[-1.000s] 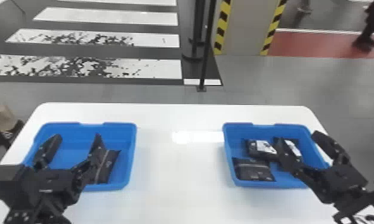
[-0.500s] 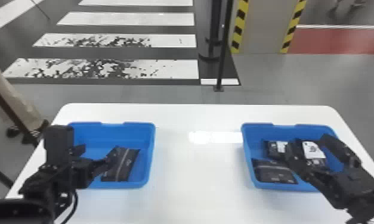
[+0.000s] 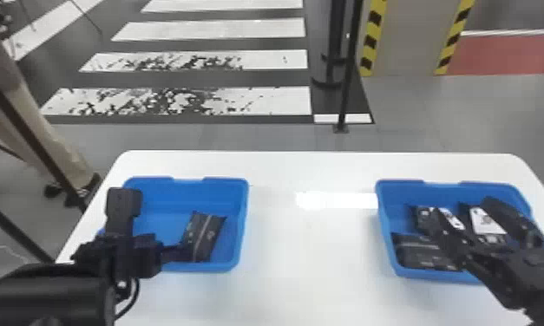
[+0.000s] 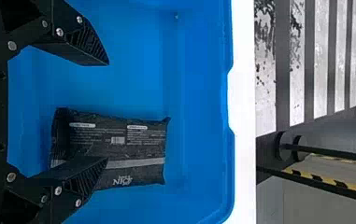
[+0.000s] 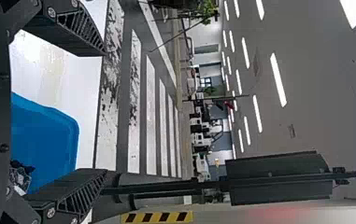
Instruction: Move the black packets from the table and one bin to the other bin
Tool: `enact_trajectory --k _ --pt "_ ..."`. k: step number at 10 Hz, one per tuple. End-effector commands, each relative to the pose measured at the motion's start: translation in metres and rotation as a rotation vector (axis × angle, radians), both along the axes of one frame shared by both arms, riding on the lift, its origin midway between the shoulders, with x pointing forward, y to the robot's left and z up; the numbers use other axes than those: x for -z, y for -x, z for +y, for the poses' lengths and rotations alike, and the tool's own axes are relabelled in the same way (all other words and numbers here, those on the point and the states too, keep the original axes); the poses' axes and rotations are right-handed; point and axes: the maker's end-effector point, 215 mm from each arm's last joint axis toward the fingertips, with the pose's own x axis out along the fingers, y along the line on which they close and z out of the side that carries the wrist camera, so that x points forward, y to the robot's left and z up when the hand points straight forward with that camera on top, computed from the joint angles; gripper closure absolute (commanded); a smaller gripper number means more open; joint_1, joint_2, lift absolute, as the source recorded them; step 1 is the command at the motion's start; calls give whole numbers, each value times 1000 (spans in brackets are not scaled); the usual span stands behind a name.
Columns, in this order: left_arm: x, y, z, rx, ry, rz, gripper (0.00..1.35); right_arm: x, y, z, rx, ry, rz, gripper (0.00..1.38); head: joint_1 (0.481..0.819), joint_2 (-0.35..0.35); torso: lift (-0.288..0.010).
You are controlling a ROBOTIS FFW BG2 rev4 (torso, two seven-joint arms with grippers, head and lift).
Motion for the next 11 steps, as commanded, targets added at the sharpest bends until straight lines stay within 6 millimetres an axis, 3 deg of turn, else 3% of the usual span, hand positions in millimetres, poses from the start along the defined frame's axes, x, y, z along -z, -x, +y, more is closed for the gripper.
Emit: enact_trajectory --k 1,4,6,7,9,11 --pt "8 -6 -8 20 8 20 341 0 -1 7 -12 -4 0 136 695 76 -110" --pt "28 -3 -23 45 42 96 341 8 -1 5 -8 -4 14 136 695 68 -110" --pt "31 -7 -33 69 44 101 351 10 0 4 -6 -8 19 136 695 51 -110" --pt "28 -12 -31 70 14 86 662 11 0 4 -5 -12 21 136 695 43 -110" --pt "27 -15 -31 67 -11 70 722 11 0 4 -6 -21 23 136 695 43 -110" --pt "31 -8 -37 55 32 87 1210 14 2 1 -1 -29 29 136 695 40 -110"
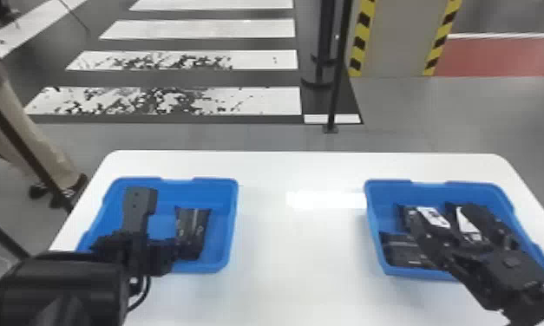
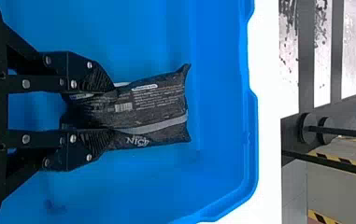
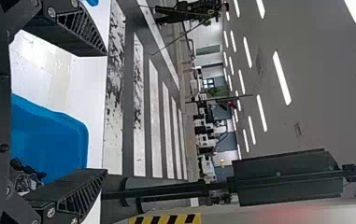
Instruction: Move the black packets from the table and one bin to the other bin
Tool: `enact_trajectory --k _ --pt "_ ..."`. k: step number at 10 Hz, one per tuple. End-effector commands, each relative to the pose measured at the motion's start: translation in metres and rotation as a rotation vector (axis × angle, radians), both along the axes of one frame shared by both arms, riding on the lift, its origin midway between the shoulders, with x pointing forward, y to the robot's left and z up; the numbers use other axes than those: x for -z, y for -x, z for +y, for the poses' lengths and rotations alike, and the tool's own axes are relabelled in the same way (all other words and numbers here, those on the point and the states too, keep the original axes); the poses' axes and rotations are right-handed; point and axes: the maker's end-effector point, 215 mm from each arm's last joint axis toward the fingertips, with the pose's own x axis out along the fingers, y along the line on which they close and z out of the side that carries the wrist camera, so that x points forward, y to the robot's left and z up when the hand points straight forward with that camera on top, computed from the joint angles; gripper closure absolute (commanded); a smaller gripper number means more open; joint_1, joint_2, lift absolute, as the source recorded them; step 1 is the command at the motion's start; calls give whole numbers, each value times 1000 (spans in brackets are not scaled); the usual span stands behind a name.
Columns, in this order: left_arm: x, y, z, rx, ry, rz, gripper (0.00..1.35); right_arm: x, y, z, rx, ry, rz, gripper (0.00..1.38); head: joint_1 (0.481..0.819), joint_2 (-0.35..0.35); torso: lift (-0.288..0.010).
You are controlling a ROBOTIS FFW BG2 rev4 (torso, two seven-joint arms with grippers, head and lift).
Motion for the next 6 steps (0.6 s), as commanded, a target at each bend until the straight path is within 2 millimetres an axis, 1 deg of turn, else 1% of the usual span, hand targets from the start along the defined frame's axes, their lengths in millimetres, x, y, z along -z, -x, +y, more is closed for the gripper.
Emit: enact_trajectory --k 1,2,3,4,5,6 --pt "-5 -5 -1 10 -3 -36 1211 0 0 -1 1 -6 1 136 695 36 -110" --pt "-14 -12 4 7 -4 -104 1211 2 1 -1 2 -12 6 136 695 32 -110" --pt "-23 -16 9 -2 -5 -148 1211 2 2 -1 2 -14 6 136 695 32 -110" --pt "-41 -20 9 4 -18 -208 1211 0 2 0 1 -16 3 136 695 37 -110" --pt "-69 -23 9 -14 5 -309 1211 -1 2 0 1 -18 1 136 695 42 -110" --pt "-99 -22 13 -26 2 -394 1211 -4 1 0 0 -28 -2 136 695 44 -110"
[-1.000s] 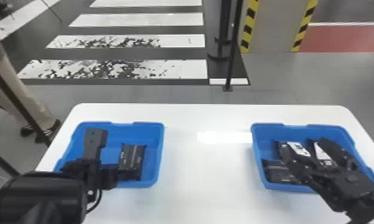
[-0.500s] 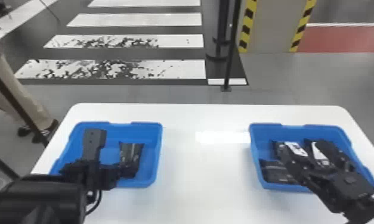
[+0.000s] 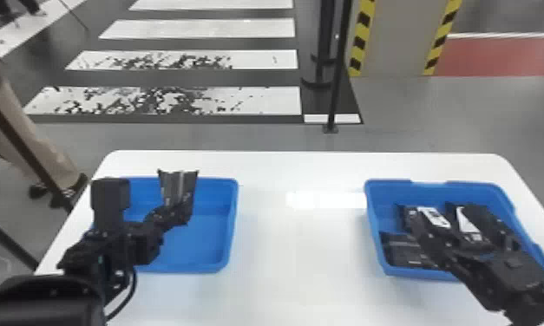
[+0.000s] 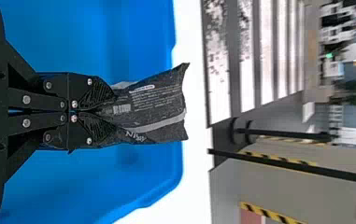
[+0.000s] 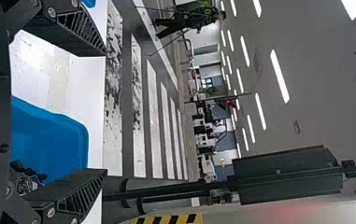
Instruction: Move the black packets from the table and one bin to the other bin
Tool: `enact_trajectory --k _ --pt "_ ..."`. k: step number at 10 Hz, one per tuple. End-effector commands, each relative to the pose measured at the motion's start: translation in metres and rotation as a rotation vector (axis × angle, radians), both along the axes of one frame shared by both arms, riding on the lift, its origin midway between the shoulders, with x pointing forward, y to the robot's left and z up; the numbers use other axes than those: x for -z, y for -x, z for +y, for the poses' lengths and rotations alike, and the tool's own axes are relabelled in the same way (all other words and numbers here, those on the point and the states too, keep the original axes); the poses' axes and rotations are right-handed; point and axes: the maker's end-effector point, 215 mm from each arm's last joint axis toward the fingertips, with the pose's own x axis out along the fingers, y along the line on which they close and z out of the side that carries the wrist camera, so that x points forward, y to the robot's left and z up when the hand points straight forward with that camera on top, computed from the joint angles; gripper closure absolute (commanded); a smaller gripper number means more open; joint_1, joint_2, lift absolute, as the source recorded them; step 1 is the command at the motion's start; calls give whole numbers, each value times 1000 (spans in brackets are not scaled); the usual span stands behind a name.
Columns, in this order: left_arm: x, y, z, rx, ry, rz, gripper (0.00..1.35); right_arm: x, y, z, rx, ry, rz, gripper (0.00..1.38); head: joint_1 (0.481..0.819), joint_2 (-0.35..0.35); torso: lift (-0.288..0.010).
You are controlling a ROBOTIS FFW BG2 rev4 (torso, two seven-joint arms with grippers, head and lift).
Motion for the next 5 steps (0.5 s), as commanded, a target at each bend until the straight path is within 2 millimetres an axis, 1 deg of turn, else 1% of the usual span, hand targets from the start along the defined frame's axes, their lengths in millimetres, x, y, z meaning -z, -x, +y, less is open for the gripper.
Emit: enact_trajectory --k 1,2,3,4,5 --pt "-52 8 -5 7 29 -160 1211 -6 -3 3 -9 -16 2 136 695 47 -110" --pt "-90 16 -18 29 76 -307 1211 -14 -7 9 -39 -28 7 136 695 47 -110" --pt "-114 28 -33 51 131 -418 1211 -20 -13 18 -95 -54 21 134 695 44 -110" --pt "-132 36 -49 75 167 -494 1211 -33 -20 28 -163 -59 40 136 695 40 -110" --pt "-142 42 -67 114 199 -533 1211 -56 -24 46 -240 -54 48 136 695 32 -110"
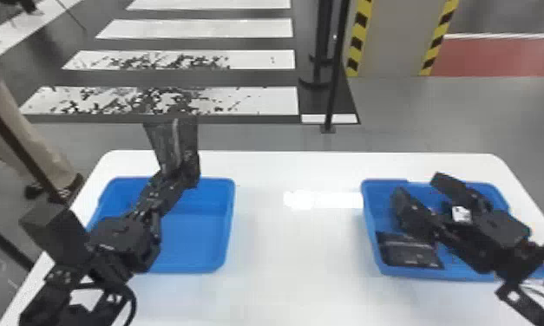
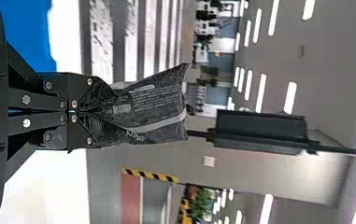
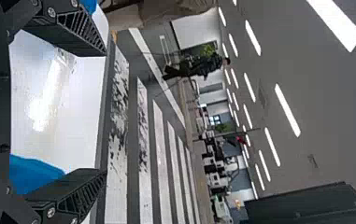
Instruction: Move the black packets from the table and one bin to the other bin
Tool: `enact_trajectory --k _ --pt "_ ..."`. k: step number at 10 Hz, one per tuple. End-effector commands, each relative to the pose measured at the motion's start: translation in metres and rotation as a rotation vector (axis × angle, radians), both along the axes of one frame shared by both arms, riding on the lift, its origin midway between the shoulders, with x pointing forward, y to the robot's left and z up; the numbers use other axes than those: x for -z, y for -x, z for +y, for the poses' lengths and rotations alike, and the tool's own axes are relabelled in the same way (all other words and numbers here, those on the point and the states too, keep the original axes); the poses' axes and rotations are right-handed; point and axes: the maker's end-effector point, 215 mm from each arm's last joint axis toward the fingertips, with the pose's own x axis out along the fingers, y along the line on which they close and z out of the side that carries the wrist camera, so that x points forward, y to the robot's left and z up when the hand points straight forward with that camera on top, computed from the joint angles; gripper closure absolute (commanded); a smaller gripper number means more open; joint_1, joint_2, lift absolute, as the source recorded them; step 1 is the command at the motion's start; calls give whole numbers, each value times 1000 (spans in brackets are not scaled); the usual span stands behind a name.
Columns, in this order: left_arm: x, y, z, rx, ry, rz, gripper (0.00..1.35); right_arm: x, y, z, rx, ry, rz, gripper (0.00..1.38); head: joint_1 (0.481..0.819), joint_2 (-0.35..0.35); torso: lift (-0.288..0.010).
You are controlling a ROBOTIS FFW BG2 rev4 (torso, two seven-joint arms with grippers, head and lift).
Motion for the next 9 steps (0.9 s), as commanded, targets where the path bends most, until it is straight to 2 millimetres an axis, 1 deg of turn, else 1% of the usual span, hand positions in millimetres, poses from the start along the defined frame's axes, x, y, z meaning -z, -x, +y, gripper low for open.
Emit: enact_trajectory --k 1,2,3,4,5,6,7,8,9 --pt "-17 8 -28 58 36 -65 1211 -31 -8 25 -112 27 17 137 695 26 -110" --pt "-21 11 -51 106 57 -77 1211 -48 -9 48 -218 61 22 134 695 28 -110" --pt "-30 15 -80 167 88 -100 1211 -58 -8 69 -315 70 42 136 695 29 -110" --pt "-33 18 -105 224 110 -106 1211 -66 -5 87 -388 55 67 136 695 26 -110" --pt "-35 20 -124 267 129 -113 1211 -66 1 103 -455 24 109 133 695 14 -110" --pt "-40 22 -134 292 132 -128 1211 -69 4 119 -528 -23 138 133 695 4 -110" --pt "-42 24 -145 315 136 -132 1211 -78 6 135 -595 -63 142 133 695 4 -110" --pt "-42 26 -159 349 152 -132 1211 -92 5 146 -633 -81 128 133 695 10 -110" --pt "-44 28 -168 369 156 -136 1211 -100 1 151 -647 -78 115 133 695 13 -110"
